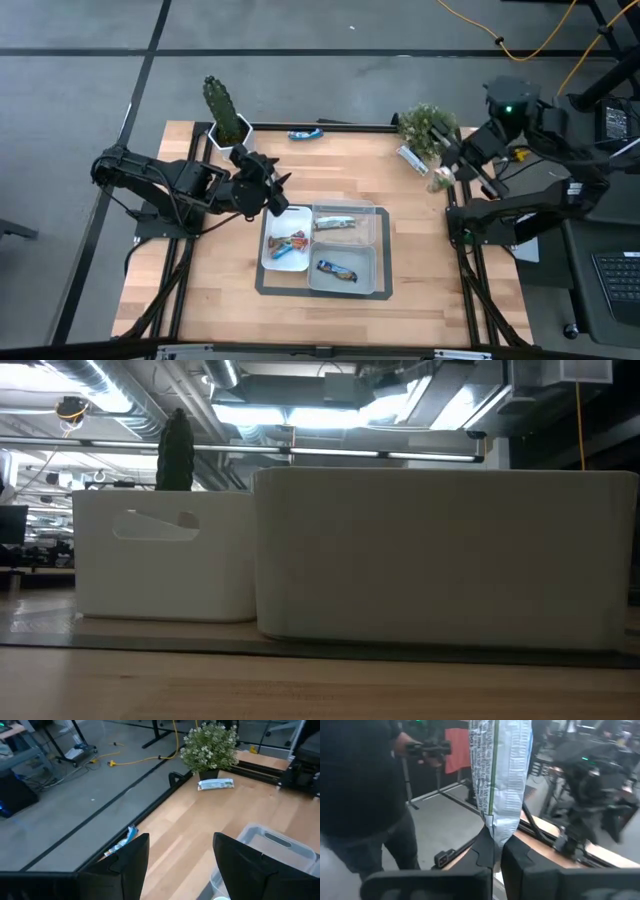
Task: Pick and place Granola Bars by type
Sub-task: Put the yellow granola bar into the transparent bin
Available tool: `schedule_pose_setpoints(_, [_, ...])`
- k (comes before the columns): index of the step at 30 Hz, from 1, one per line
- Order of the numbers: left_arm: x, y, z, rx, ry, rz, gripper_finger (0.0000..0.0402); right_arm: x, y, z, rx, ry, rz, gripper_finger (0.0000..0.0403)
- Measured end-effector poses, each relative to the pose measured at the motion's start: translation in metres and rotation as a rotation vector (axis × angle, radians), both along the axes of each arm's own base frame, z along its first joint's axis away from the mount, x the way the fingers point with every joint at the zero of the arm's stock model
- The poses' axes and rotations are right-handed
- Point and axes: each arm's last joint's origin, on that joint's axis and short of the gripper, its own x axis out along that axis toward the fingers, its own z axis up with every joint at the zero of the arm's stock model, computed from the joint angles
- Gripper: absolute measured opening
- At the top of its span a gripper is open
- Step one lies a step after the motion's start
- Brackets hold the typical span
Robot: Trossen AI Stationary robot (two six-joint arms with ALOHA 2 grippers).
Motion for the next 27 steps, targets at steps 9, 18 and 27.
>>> schedule_pose_setpoints(9, [0.000, 0.000, 0.000, -0.010, -0.009, 0.006, 0.0212, 0.006, 0.020, -0.002, -0.049, -0.031, 0.135, 0.0018])
schedule_pose_setpoints(18, [-0.001, -0.001, -0.002, -0.047, 0.019, -0.030, 0.0212, 0.079, 0.034, -0.066, -0.021, 0.109, -0.072, 0.0018])
schedule_pose_setpoints(27, [-0.001, -0.002, -0.003, -0.066, 0.046, -0.076, 0.0212, 0.115, 0.051, -0.094, 0.107, 0.233, -0.296, 0.0018])
